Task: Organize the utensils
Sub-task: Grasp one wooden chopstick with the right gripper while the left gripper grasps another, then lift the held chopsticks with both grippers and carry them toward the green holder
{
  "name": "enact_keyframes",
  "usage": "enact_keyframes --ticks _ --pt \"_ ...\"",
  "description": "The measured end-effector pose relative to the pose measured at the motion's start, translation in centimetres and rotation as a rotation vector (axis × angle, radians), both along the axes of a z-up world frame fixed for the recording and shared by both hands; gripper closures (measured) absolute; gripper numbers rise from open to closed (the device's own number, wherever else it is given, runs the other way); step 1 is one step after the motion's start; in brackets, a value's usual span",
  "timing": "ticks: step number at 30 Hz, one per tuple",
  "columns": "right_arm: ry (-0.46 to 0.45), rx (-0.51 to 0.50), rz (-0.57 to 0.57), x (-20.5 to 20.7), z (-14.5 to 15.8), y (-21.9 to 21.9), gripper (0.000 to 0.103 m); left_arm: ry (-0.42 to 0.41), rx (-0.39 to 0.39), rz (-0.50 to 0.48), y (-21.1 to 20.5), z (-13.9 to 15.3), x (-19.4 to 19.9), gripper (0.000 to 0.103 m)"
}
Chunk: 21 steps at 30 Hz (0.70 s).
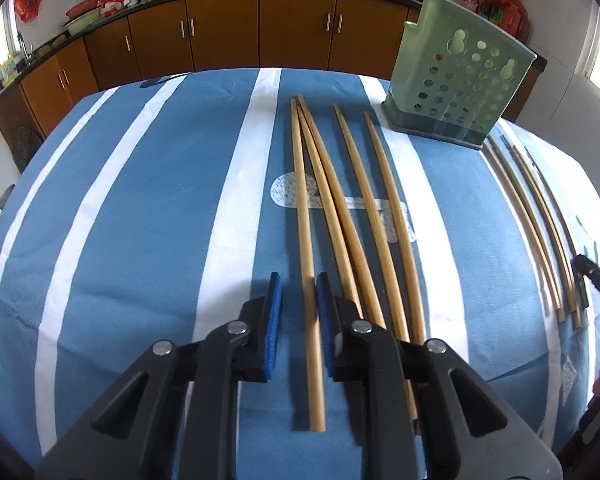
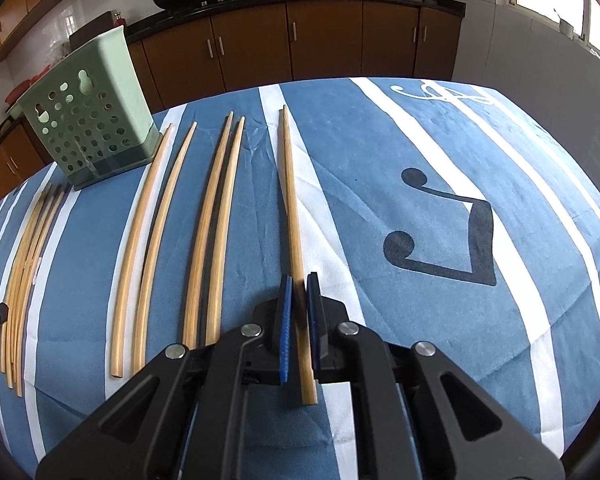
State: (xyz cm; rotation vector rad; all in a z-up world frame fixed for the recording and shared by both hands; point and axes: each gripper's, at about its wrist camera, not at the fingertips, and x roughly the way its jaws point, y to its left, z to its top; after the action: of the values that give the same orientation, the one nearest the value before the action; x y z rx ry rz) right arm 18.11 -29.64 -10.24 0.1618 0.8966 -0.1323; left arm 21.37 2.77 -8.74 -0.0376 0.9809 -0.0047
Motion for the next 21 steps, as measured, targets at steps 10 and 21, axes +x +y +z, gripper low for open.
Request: enact_keyframes --ticks 10,21 --pt "-0.019 -0.001 -0.065 2.6 -0.2 -2.7 0.095 -0.032 0.01 0.081 4.5 -0.3 4.4 0.095" --pt "-0.033 0.005 -0.06 0.6 -0.3 -2.5 0.095 -0.074 -0.049 0.018 5.6 -0.8 0.8 0.094"
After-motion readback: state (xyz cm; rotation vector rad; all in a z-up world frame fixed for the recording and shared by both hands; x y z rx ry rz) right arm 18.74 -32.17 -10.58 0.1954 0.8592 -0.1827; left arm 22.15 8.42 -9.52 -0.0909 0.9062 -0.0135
